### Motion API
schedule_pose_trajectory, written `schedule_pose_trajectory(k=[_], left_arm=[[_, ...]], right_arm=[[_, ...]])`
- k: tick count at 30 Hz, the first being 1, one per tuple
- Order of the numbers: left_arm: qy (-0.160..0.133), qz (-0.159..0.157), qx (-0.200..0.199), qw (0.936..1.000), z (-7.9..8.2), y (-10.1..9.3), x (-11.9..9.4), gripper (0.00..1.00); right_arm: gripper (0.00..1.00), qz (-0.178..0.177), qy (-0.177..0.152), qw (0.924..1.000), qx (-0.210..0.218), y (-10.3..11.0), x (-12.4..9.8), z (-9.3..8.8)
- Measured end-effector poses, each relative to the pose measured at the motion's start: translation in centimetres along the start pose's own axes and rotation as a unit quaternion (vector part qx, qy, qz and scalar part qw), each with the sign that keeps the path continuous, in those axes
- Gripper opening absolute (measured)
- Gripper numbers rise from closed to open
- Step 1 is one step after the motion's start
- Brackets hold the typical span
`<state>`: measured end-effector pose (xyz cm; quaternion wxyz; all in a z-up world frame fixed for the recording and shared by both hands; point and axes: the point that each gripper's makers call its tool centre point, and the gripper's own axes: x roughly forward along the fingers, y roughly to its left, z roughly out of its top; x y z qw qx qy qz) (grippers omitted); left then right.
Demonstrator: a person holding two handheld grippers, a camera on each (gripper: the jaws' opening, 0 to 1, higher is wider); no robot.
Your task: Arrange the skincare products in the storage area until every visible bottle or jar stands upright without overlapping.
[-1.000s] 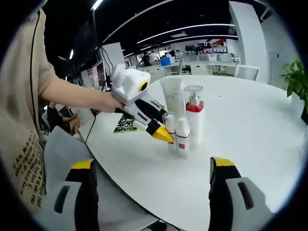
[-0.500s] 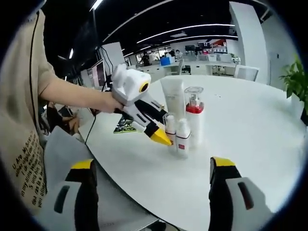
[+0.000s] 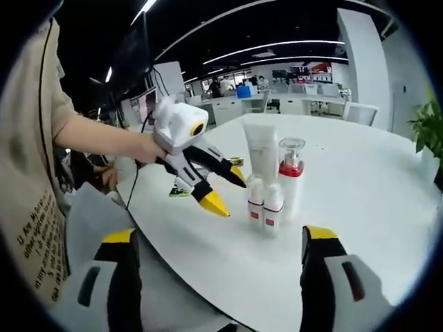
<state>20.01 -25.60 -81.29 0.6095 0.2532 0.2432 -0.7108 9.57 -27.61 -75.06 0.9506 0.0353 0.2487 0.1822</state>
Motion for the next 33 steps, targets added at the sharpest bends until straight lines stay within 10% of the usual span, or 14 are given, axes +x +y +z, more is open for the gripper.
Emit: schedule_pose_trajectory(k=[33], left_arm=[[-0.006,0.116,-0.203,0.9723,-8.6,-3.2,-12.2,0.84]], right_arm=[[0.97,0.001,-0.014,0.9998,-0.013,3.0,0.0,1.1]])
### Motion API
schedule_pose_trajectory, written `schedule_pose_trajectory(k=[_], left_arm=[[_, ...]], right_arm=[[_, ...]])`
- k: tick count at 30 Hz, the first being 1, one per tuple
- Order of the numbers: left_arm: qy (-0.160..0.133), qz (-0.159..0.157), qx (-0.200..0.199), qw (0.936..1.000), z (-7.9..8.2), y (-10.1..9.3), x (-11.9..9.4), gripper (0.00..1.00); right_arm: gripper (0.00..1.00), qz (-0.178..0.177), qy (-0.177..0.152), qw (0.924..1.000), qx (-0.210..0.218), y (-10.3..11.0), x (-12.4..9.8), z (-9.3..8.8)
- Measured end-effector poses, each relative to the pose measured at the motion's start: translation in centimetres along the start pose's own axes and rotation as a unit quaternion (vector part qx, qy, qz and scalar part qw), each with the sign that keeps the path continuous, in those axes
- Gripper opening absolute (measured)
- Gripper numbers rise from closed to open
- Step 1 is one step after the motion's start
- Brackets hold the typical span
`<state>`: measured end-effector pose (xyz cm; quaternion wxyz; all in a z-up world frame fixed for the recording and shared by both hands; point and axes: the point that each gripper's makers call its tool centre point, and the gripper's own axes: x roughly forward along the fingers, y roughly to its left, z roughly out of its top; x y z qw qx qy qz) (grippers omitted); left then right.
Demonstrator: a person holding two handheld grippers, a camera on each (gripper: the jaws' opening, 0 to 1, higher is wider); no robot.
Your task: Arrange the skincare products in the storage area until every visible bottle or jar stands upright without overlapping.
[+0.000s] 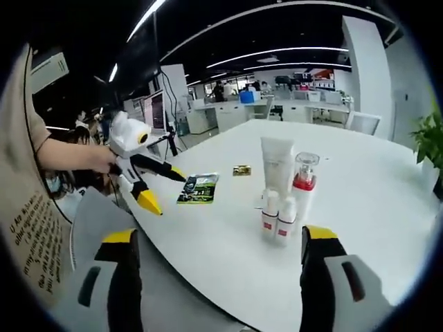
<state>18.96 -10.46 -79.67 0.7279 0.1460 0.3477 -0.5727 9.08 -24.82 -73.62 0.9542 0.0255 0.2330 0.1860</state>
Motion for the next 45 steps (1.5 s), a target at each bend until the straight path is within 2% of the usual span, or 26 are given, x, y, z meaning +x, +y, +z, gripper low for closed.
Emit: schedule_pose_trajectory(k=[4,9,21,27,31,45], left_arm=[[-0.009,0.026,-0.025,0.9993,-0.7,0.6,-1.4,0.92],[-0.018,0.042,-0.046,0.9979,-1.5,0.9,-2.8,0.94],[-0.036,0.067,-0.092,0.9928,-3.1,0.8,-5.5,0.97],[-0.026,0.078,-0.109,0.9906,-5.1,0.8,-6.0,0.97],[-0.022,0.082,-0.119,0.9892,-5.8,1.0,-6.1,0.97],[-0.022,0.087,-0.12,0.9887,-4.9,1.9,-5.7,0.97]], right_arm=[[0.97,0.007,0.001,1.0,0.002,0.9,0.4,-0.4],[0.97,0.016,0.004,0.9999,0.005,1.9,0.9,-0.8],[0.97,0.002,0.006,0.9999,0.011,1.0,0.4,-1.4],[0.97,-0.001,0.006,0.9998,0.019,1.4,0.5,-1.7],[0.97,-0.003,0.005,0.9997,0.022,1.5,0.6,-1.8],[0.96,-0.009,0.003,0.9996,0.026,1.0,0.4,-1.8]])
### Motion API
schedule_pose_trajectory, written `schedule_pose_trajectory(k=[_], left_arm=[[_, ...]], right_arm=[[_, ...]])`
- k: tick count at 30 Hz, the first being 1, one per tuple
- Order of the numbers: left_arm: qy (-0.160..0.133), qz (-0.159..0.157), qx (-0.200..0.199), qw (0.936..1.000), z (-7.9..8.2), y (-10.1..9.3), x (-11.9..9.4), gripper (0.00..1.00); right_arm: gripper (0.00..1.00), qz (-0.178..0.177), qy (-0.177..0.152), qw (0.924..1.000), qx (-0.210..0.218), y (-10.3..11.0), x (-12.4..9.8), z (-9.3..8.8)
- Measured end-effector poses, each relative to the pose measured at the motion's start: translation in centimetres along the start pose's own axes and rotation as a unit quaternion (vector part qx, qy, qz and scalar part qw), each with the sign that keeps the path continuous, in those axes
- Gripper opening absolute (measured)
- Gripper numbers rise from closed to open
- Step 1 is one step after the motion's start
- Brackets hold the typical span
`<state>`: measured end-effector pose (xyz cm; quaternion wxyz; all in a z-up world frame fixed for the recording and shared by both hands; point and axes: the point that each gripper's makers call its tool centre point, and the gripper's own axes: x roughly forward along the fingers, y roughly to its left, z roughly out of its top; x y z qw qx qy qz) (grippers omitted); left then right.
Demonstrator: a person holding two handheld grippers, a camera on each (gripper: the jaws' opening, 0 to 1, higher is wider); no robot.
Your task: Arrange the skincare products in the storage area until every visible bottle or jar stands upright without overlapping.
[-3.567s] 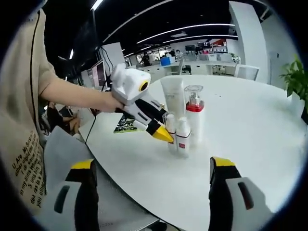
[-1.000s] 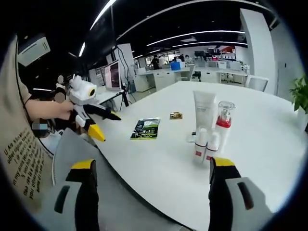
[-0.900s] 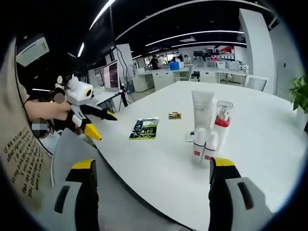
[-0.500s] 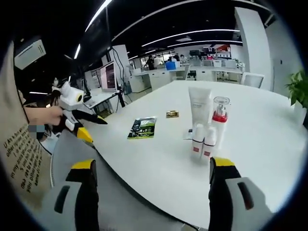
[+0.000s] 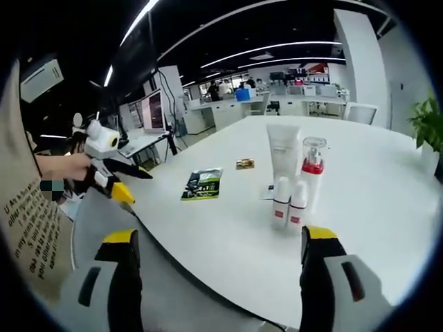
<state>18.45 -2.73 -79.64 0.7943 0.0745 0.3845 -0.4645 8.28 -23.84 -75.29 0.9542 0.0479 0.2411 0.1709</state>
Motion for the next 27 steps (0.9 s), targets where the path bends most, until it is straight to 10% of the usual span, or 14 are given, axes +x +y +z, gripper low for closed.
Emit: schedule_pose_trajectory(k=[27], left_arm=[[0.017,0.094,-0.098,0.9906,2.6,3.2,5.6,0.97]], right_arm=[[0.95,-0.009,0.0,0.9997,0.025,-1.8,-0.9,-1.4]])
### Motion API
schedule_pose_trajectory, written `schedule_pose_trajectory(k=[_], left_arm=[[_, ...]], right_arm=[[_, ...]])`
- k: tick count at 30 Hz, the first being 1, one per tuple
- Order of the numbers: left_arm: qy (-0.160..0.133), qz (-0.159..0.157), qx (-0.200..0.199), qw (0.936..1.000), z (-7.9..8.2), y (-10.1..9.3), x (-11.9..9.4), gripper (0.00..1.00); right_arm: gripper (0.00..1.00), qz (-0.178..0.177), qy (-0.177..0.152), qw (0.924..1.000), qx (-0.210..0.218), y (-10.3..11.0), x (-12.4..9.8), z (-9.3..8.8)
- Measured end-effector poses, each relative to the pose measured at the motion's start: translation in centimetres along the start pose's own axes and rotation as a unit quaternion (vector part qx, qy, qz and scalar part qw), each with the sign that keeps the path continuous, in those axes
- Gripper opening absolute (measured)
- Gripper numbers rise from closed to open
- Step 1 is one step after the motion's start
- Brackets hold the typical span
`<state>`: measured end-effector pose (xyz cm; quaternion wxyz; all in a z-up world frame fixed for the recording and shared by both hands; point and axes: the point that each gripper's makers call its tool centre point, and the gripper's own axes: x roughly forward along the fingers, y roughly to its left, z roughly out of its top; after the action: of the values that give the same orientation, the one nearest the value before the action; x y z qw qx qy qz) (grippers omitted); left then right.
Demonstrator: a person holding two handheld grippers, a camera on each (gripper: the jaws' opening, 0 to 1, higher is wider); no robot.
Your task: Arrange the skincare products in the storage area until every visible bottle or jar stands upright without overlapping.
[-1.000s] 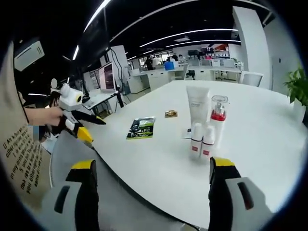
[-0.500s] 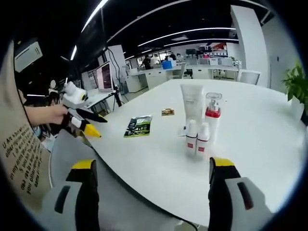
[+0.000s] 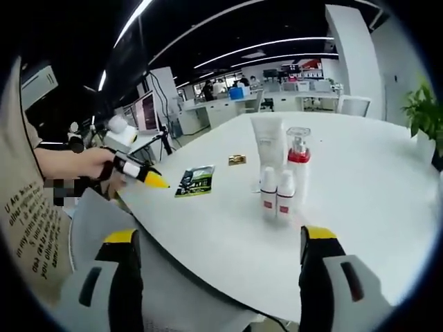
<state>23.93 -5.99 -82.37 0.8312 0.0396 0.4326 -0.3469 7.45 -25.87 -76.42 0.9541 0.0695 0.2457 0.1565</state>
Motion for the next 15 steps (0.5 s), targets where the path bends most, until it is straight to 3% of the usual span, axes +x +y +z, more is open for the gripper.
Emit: schedule_pose_trajectory(k=[15], left_arm=[[0.005,0.043,-0.059,0.9973,0.7,1.7,2.6,0.97]], right_arm=[[0.95,-0.007,-0.004,0.9997,0.021,0.2,0.7,-0.7]])
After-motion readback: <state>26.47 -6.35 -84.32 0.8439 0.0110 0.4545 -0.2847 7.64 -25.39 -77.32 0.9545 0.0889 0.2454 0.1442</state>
